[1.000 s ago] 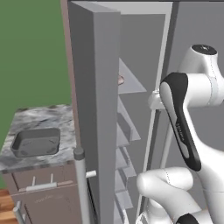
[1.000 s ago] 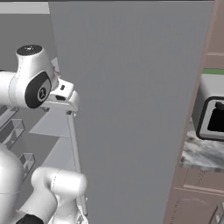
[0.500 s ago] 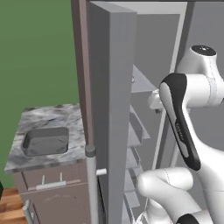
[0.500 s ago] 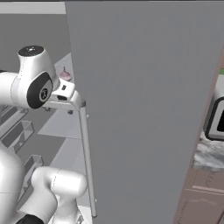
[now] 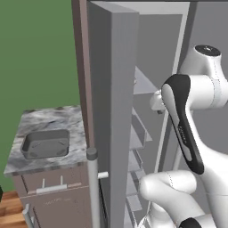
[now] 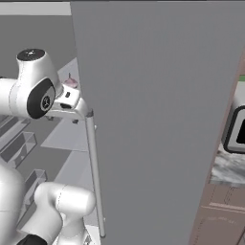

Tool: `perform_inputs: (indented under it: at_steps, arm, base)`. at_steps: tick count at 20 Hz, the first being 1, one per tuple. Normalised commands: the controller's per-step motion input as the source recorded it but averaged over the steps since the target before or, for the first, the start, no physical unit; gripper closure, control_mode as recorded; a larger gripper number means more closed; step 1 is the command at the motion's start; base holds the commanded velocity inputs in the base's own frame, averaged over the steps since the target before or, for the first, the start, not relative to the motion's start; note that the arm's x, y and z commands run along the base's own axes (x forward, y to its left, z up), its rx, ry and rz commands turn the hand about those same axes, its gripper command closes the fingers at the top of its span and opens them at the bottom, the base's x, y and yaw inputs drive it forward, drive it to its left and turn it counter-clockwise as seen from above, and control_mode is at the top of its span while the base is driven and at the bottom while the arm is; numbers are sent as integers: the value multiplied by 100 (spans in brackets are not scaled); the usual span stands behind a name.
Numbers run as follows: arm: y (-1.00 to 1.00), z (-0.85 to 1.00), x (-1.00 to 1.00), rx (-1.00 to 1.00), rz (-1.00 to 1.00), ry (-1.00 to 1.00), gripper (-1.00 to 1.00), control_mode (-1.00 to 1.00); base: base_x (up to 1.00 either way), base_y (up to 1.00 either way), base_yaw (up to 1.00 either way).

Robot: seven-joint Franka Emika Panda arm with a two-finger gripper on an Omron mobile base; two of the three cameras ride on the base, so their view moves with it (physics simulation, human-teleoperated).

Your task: Take the garlic and carrot out of the freezer and place them in the tupperware container on the counter. Then put the tupperware containing the vegetables back in the freezer.

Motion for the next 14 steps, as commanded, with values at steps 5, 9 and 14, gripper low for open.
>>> perform_inputs:
  at_steps: [5, 9, 14]
  arm:
    - [14, 43, -21, 1, 0, -19, -100, -100]
    - [20, 34, -3, 4, 0, -17, -100, -100]
    - [18, 22, 11, 10, 0, -8, -100, -100]
  base:
    - [0, 0, 0]
    - [0, 0, 0]
    - [0, 0, 0]
